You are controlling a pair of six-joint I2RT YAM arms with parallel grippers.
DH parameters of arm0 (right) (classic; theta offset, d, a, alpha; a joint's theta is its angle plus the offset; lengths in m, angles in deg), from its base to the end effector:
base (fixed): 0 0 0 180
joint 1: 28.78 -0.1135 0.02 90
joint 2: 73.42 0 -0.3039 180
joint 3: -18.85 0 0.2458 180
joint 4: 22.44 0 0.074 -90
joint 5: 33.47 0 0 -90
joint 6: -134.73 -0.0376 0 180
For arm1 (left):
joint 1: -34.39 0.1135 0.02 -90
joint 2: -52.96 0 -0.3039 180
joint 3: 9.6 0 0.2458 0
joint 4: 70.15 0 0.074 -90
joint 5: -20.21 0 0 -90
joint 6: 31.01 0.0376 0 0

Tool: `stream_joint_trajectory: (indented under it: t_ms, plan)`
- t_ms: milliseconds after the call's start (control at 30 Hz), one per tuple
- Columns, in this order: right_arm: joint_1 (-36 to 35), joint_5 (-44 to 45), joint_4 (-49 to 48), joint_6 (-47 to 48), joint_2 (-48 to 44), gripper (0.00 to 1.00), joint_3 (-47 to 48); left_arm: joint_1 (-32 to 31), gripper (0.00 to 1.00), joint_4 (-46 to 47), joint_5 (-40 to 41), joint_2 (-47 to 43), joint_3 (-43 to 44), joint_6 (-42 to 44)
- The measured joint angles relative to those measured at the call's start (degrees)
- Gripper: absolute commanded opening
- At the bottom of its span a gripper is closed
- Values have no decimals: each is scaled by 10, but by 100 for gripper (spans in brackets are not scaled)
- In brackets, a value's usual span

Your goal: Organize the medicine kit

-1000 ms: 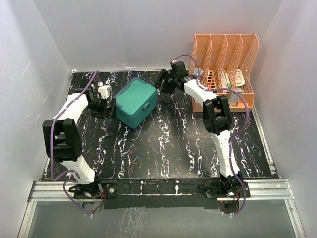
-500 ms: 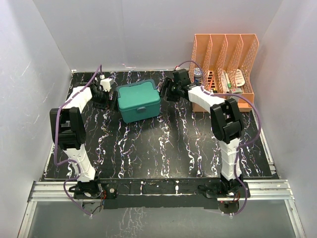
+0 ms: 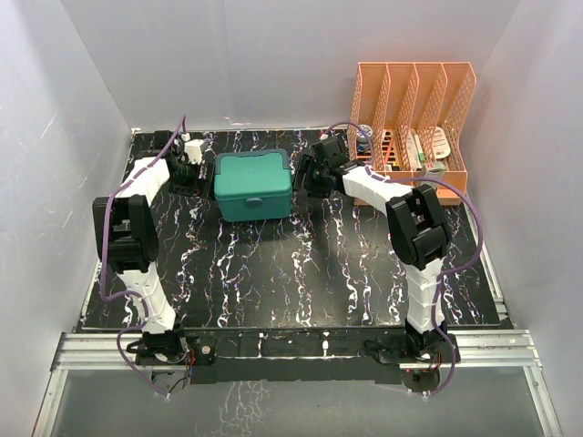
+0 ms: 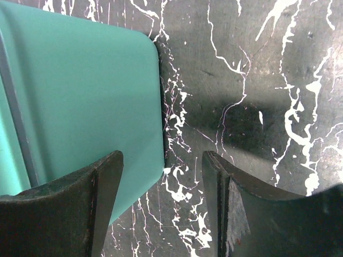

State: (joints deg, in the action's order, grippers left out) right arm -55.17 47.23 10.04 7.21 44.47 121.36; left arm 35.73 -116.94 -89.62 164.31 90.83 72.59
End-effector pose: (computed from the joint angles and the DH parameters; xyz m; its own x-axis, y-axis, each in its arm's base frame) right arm 0.4216 0.2160 0.2345 -0.8531 0.2476 -0.4592 -0.0204 0.8637 0.5037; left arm 0.4306 -0.0027 0.2575 -0.7840 0.2029 -0.5867 0.3534 0.9228 -0.1531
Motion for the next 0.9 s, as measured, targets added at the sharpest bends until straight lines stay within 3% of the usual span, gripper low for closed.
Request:
stream_joint_trajectory:
  t_ms: [233, 267, 333, 367, 433, 467, 900]
  plan:
    - [-6, 6, 12, -1, -1, 63, -1, 0, 90, 9, 4, 1, 0, -4]
    - [-6, 6, 12, -1, -1, 66, -1, 0, 96, 10, 5, 1, 0, -5]
    - [-7, 10, 14, 0, -1, 71, -1, 0, 99, 11, 9, 1, 0, -7]
    - [-7, 13, 17, 1, -2, 74, -3, 1, 99, 14, 11, 1, -1, -10]
    - [-7, 19, 18, -1, -7, 93, -14, 3, 99, 29, 11, -3, -11, -19]
    - [-8, 25, 18, 1, -11, 98, -22, 4, 99, 37, 9, -8, -21, -25]
    - [-14, 61, 11, 44, -62, 98, -78, 44, 99, 188, -1, -177, -246, -94]
